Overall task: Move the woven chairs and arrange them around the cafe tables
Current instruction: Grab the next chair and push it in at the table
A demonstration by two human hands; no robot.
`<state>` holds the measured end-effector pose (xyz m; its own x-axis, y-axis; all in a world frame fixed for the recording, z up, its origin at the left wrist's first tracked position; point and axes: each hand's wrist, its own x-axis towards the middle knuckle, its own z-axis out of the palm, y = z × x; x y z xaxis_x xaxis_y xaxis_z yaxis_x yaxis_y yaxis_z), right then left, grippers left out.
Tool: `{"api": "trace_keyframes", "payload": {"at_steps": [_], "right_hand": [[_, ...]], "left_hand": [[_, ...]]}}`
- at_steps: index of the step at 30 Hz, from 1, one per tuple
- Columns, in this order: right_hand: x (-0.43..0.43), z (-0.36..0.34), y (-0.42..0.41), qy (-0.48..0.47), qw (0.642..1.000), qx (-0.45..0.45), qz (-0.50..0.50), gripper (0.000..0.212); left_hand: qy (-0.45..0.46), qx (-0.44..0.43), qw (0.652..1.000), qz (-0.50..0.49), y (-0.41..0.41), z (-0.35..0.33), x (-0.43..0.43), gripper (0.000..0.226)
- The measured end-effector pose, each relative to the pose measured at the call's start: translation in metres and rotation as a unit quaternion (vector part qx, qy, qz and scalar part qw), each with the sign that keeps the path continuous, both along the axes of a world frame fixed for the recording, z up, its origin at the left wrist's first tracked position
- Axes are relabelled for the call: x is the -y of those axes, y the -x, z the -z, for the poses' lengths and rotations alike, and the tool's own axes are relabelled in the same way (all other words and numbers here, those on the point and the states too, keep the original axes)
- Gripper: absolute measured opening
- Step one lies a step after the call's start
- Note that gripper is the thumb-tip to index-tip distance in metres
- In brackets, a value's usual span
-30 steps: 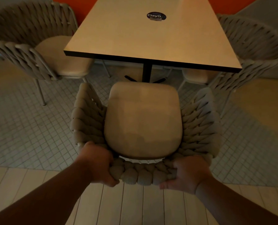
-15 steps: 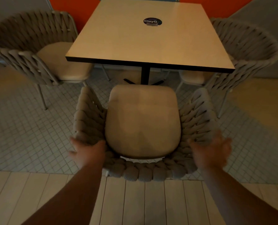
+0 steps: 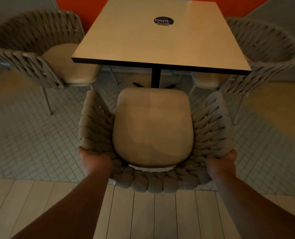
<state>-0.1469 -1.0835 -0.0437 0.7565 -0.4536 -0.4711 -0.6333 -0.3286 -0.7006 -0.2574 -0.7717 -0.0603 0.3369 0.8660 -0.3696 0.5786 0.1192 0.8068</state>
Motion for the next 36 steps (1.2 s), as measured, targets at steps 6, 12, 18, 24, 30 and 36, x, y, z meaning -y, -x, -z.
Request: {"api": "trace_keyframes", "payload": {"at_steps": [6, 12, 18, 24, 30, 36], "right_hand": [[-0.004, 0.002, -0.012, 0.023, 0.999, 0.022, 0.007, 0.078], [-0.006, 0.005, -0.011, 0.044, 0.999, 0.028, 0.003, 0.080], [-0.005, 0.007, -0.014, 0.055, 0.998, 0.027, 0.004, 0.077], [-0.005, 0.005, -0.013, 0.056, 0.998, 0.018, 0.004, 0.078], [-0.005, 0.005, -0.013, 0.068, 0.998, 0.015, 0.000, 0.076], [-0.003, 0.001, -0.014, 0.077, 0.997, -0.002, -0.011, 0.077]], "left_hand": [[-0.011, 0.004, 1.000, -0.001, -0.014, 0.004, -0.005, 0.062], [-0.014, -0.012, 1.000, -0.005, -0.016, 0.004, -0.006, 0.060], [-0.014, -0.044, 0.999, 0.003, -0.016, 0.002, -0.006, 0.070], [-0.014, -0.052, 0.999, -0.007, -0.016, -0.005, -0.002, 0.069], [-0.007, -0.048, 0.999, -0.012, -0.016, -0.002, -0.001, 0.072], [0.005, -0.034, 0.999, -0.008, -0.012, -0.001, -0.002, 0.086]]}}
